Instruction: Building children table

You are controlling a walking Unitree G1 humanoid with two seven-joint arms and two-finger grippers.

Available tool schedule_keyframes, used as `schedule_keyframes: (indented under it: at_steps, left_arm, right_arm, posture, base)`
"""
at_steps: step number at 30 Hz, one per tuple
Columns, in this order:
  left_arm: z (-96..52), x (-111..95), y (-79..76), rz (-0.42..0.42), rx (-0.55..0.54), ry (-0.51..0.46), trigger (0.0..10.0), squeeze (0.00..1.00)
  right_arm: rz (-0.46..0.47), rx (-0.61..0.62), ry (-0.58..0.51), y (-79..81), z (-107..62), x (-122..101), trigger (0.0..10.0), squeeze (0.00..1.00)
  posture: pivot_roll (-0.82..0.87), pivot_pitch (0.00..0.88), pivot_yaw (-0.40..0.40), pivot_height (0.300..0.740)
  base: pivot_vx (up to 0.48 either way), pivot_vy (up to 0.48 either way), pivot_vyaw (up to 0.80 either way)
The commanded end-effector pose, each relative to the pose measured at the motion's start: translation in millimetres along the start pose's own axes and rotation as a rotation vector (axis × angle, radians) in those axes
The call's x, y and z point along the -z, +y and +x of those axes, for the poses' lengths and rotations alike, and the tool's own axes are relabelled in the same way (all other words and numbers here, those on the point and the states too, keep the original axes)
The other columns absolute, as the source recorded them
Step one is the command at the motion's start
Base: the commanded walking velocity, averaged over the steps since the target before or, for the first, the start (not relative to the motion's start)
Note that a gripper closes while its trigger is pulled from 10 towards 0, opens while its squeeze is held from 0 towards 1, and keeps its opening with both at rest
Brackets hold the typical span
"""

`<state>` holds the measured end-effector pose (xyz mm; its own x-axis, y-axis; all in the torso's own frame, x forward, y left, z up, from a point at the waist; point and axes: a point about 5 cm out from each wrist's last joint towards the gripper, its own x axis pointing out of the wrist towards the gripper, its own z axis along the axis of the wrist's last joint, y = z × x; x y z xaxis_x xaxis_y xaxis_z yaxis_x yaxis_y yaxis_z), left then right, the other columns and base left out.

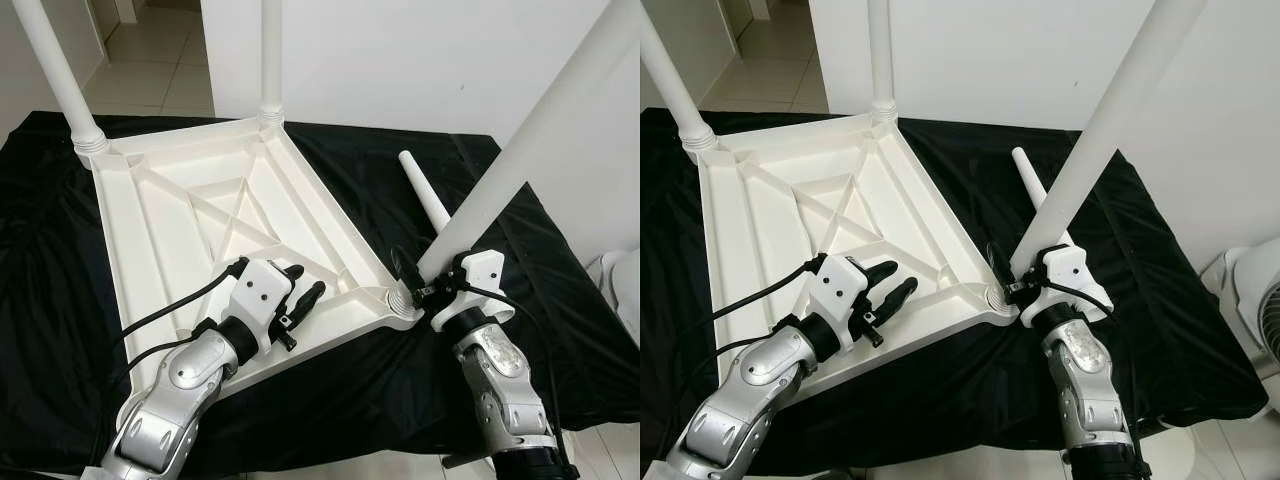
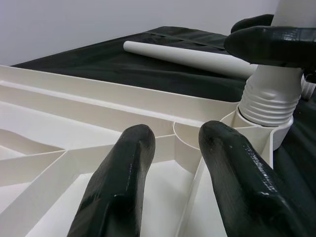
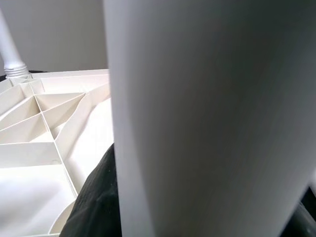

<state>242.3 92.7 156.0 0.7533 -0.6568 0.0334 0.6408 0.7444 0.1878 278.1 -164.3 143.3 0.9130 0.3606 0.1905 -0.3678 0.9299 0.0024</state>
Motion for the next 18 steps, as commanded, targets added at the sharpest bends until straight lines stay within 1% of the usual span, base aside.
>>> schedule_keyframes:
  at_steps: [1,3,4,9,18]
  left_arm:
    - [-0.2,-1,-4.7,-0.003,0.055,0.002,10.0,0.00]
    - [-0.2,-1,-4.7,-0.003,0.055,0.002,10.0,0.00]
    - [-0.6,0,-4.9,-0.005,0.056,0.003,10.0,0.00]
    - [0.4,0,-5.3,-0.007,0.058,0.001,10.0,0.00]
    - [-0.1,0,-6.3,-0.009,0.059,0.001,10.0,0.00]
  right_arm:
    - [0.026,0.032,0.065,-5.4,-5.0,8,10.0,0.00]
    - [0.026,0.032,0.065,-5.4,-5.0,8,10.0,0.00]
    - [0.024,0.029,0.048,-5.2,-2.7,4,10.0,0.00]
    - [0.016,0.020,0.018,-5.7,2.7,-6,10.0,0.00]
    - [0.003,0.011,-0.004,-5.5,5.2,-14,10.0,0.00]
  posture:
    - [0.09,0.059,-0.040,0.740]
    - [0.09,0.059,-0.040,0.740]
    - [0.09,0.056,-0.038,0.740]
    - [0.09,0.054,-0.044,0.740]
    - [0.09,0.059,-0.046,0.740]
  base:
    - [0.000,0.000,0.00]
    - [0.000,0.000,0.00]
    - [0.000,0.000,0.00]
    - [0.000,0.000,0.00]
    - [0.000,0.000,0.00]
